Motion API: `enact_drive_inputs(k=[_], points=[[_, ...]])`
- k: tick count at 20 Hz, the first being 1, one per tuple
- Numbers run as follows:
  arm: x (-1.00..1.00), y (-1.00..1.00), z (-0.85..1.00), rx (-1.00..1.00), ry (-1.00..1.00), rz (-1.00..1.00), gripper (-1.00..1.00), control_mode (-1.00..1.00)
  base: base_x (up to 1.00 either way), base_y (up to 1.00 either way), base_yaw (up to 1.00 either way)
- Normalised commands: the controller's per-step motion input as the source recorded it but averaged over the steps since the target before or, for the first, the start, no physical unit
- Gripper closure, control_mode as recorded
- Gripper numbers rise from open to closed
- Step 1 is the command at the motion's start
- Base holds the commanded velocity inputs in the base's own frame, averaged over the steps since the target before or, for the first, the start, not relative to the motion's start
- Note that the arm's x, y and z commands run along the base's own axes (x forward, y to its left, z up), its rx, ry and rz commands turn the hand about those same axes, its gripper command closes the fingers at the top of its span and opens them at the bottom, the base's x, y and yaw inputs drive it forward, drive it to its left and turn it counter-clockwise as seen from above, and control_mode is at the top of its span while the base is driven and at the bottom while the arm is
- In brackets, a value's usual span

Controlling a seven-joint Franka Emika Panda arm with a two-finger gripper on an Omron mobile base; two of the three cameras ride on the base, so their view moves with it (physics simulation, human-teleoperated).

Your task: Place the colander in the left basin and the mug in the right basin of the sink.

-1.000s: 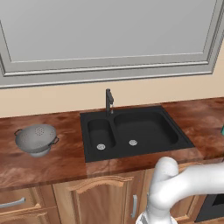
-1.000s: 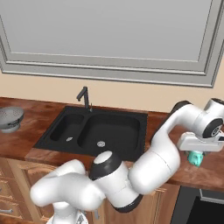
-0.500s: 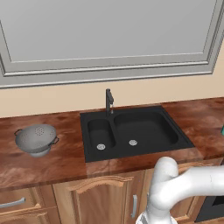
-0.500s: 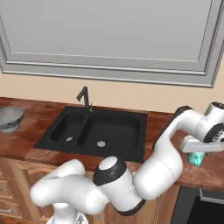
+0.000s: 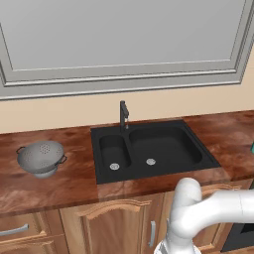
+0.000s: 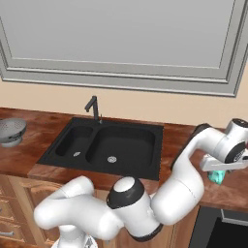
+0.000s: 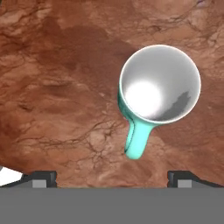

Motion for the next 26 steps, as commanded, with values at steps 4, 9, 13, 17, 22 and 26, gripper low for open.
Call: enact_drive_inputs(k=[4, 9, 13, 17, 22, 26], points=[[0.26, -0.14, -0.14, -0.01, 0.0, 0.0, -1.0, -1.0, 0.0, 0.0, 0.0], [0.25, -0.17, -0.14, 0.0, 0.0, 0.0, -1.0, -1.0, 0.0, 0.0, 0.0], [0.25, -0.21, -0.15, 0.0, 0.0, 0.0, -1.0, -1.0, 0.0, 0.0, 0.0], [0.22, -0.22, -0.15, 0.0, 0.02, 0.0, -1.0, -1.0, 0.0, 0.0, 0.0], [0.13, -0.24, -0.14, 0.0, 0.03, 0.0, -1.0, -1.0, 0.0, 0.0, 0.0], [0.0, -0.16, -0.1, 0.0, 0.05, 0.0, -1.0, -1.0, 0.0, 0.0, 0.0]])
